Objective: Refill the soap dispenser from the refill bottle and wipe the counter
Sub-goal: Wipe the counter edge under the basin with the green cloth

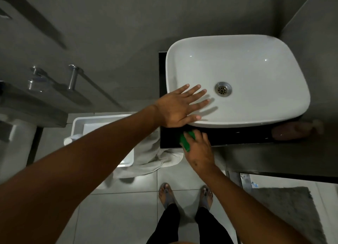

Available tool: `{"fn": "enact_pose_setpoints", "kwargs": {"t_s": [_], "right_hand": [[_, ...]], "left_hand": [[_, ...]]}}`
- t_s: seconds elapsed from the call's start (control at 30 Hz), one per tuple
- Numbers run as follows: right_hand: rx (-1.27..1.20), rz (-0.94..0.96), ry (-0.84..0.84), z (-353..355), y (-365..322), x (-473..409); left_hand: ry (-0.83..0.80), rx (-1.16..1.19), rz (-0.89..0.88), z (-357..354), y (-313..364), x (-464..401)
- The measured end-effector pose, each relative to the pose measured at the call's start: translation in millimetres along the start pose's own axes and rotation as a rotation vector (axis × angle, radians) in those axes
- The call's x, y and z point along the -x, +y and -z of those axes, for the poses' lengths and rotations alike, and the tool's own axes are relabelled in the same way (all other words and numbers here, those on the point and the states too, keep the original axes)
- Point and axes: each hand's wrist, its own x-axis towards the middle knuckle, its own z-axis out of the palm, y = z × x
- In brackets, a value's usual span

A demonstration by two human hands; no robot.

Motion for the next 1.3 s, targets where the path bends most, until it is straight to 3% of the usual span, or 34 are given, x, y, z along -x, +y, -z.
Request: {"fn": "enact_pose_setpoints", "kwargs": {"t_s": [0.07, 0.2, 0.33, 0.5, 0.7, 0.87, 1.03, 1.17, 1.3], "right_hand": [[-0.029, -0.072, 0.001, -1, -17, -5], [0.006, 0.072, -0.002, 2, 10, 11], [-0.044, -0.258, 0.127, 24, 89, 15], [-0.008, -0.148, 0.099, 28, 110, 26], [-0.059, -0.406, 0.223, 47, 167, 18], [-0.010, -0.240, 0.202, 44, 176, 33], [-0.056, -0.424, 0.195, 58, 182, 22], [0.036, -0.139, 0.023, 42, 126, 19], [-0.022, -0.136, 0.046, 40, 118, 22]], "left_hand": [[-0.027, 0.032, -0.014, 2, 10, -8], [-0.057, 0.044, -0.066, 7, 23, -23], [-0.085, 0.062, -0.082, 2, 30, -33], [-0.069, 0.050, -0.065, 3, 38, -44], [-0.126, 0.091, -0.011, 2, 53, -59], [-0.104, 0.120, 0.023, 6, 82, -94], [-0.059, 0.114, 0.064, 4, 100, -116], [-0.048, 0.104, 0.141, 5, 98, -102], [-0.098, 0.110, 0.237, 6, 67, -45]]}}
